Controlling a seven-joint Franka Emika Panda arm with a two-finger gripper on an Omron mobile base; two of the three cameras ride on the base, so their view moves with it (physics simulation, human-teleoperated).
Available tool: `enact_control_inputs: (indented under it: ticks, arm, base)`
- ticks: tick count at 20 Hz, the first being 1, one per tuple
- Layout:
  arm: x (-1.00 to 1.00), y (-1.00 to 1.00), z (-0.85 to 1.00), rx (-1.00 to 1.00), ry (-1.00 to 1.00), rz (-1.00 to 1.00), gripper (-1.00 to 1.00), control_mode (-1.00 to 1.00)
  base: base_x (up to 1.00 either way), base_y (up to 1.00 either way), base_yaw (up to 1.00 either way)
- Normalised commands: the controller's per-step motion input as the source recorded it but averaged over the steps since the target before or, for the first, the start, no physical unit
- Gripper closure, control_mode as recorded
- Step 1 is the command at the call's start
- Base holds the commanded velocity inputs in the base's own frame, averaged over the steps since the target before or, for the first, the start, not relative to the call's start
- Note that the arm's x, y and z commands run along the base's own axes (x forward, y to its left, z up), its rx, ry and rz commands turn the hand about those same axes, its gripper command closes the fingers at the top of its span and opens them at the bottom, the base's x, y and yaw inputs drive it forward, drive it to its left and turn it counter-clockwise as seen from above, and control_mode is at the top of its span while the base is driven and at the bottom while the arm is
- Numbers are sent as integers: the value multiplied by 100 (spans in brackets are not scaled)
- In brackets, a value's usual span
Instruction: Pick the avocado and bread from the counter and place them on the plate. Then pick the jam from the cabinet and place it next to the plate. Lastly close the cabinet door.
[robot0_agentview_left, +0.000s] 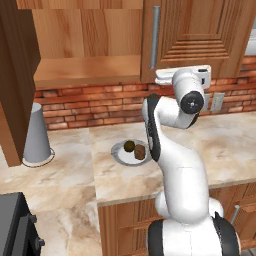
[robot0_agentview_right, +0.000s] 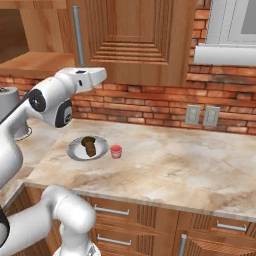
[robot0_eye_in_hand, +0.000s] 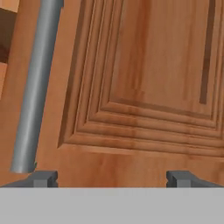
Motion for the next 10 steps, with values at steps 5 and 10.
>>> enact_control_inputs:
  ticks: [5, 10]
  arm:
    - [-94, -16, 32, -1, 20, -1, -100, -100]
    - [-100, 4, -36, -8, 22, 2, -100, -100]
  base:
    - [0, 0, 0]
    - [0, 0, 0]
